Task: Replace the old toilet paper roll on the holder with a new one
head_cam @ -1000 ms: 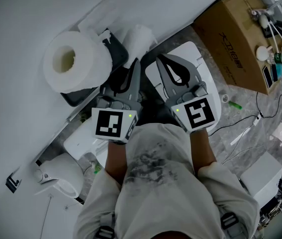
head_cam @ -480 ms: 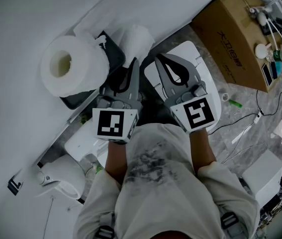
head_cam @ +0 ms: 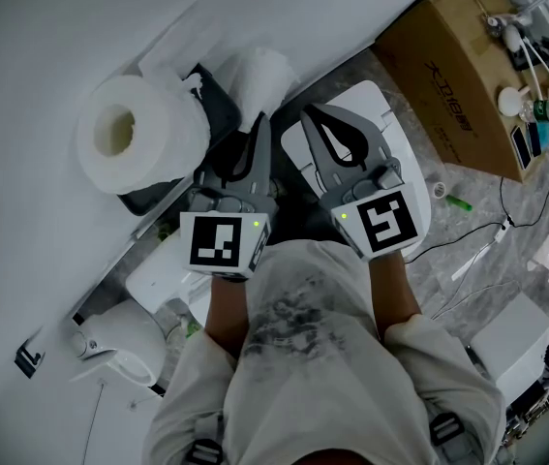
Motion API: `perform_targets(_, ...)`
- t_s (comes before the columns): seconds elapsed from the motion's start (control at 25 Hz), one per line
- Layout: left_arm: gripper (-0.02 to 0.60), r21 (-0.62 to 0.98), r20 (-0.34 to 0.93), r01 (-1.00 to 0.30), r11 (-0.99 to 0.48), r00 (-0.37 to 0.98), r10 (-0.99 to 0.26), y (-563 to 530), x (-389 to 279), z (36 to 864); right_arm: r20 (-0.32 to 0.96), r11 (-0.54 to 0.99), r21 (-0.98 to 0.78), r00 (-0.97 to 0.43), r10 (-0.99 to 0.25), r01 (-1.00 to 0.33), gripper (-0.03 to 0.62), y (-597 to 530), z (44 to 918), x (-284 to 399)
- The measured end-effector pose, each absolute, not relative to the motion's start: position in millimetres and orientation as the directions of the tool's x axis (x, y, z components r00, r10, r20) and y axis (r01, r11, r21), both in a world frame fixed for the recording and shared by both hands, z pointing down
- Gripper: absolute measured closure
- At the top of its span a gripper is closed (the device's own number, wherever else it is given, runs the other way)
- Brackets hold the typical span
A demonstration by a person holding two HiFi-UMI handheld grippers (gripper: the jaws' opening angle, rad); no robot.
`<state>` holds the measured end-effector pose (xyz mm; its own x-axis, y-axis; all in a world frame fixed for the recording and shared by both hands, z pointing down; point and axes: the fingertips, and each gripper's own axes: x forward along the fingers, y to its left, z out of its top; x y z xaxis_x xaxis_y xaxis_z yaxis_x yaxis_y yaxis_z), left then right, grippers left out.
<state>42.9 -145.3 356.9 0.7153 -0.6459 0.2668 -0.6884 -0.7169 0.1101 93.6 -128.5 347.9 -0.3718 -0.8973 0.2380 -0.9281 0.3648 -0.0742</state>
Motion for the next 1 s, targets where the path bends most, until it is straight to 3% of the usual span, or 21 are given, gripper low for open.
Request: perform_targets(1.0, 0.565, 0.107, 0.279, -0.719, -0.687, 0.685, -0.673, -151.1, 46.5, 358.5, 0.232, 0.377, -0.079, -0.385, -0.893, -0.923, 0.594, -132.7, 345.8, 95.3)
